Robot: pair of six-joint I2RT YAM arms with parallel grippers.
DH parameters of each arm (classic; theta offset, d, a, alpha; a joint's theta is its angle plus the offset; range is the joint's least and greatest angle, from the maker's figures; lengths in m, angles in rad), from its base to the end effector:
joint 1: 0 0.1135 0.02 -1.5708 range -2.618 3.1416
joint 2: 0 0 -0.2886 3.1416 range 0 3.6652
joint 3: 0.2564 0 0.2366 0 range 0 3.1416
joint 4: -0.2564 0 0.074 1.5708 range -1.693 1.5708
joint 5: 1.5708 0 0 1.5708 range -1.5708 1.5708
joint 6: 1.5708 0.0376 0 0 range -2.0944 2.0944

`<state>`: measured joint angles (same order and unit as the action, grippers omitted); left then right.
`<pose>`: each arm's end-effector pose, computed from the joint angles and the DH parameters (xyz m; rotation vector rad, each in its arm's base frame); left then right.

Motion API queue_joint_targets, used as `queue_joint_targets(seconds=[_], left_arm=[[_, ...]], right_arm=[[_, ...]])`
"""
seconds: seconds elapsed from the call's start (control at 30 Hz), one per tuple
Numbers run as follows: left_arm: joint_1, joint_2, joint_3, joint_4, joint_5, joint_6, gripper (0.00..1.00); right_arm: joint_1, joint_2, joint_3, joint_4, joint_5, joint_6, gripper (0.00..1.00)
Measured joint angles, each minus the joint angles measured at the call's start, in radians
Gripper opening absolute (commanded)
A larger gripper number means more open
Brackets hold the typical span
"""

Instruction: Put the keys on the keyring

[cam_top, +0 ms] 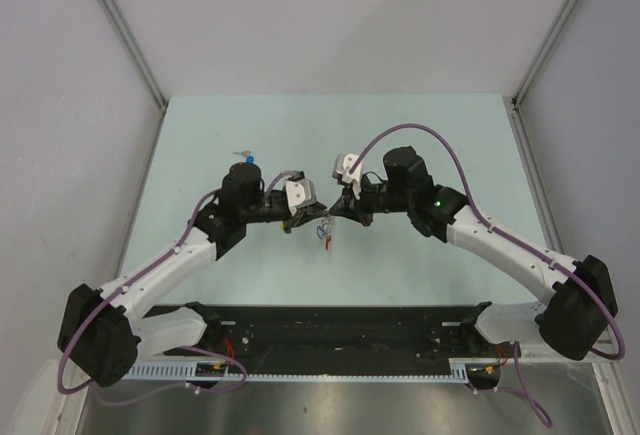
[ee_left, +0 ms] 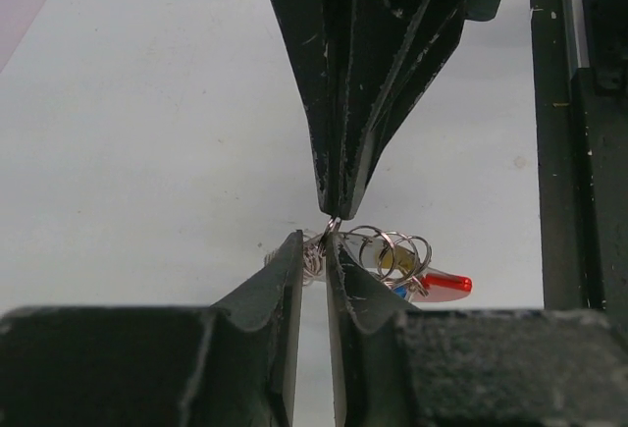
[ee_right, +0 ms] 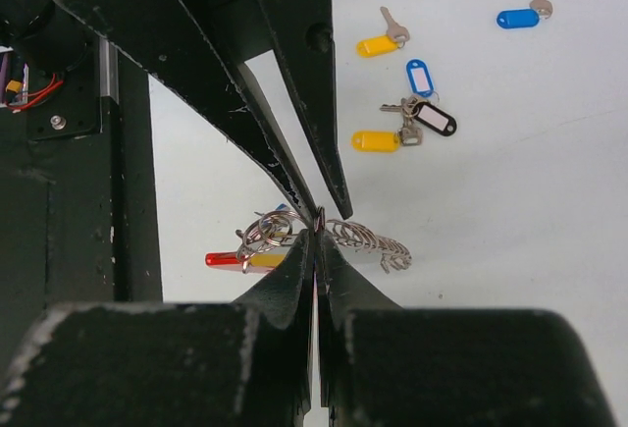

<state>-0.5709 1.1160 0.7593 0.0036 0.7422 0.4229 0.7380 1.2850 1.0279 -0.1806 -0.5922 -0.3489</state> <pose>0.1748 -0.1425 0.3139 1.3168 1.3804 -0.8094 0.1860 0.1975 0.3456 -1.3595 1.5036 0.8404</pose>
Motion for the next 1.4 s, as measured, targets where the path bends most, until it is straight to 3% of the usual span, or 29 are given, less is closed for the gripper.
queue_joint_targets(seconds=[0.13,0.27,0.37,0.5,0.83,1.1,1.4], left_arm=[[-0.012,0.0,0.0,-0.006,-0.023,0.006,0.0],[-0.018,-0.006,0.0,-0.011,-0.04,0.003,0.0],[-0.021,-0.02,-0.011,0.005,-0.068,-0.029,0.0],[-0.023,-0.067,-0.067,0.083,-0.126,-0.149,0.0],[-0.024,-0.179,-0.181,0.267,-0.278,-0.467,0.0],[-0.026,-0.2,-0.237,0.383,-0.302,-0.608,0.0],[-0.026,-0.205,-0.257,0.436,-0.303,-0.652,0.0]], right_arm=[[0.0,0.0,0.0,0.004,0.001,0.009,0.0],[0.0,0.0,0.0,0.007,0.004,0.021,0.02],[0.0,-0.001,0.0,0.019,0.012,0.047,0.24],[0.001,-0.028,0.0,0.027,0.056,0.098,0.36],[0.006,-0.237,-0.156,0.228,0.23,0.29,0.37],[0.06,-0.216,-0.298,0.447,0.365,0.436,0.37],[0.08,-0.151,-0.36,0.662,0.428,0.56,0.37]])
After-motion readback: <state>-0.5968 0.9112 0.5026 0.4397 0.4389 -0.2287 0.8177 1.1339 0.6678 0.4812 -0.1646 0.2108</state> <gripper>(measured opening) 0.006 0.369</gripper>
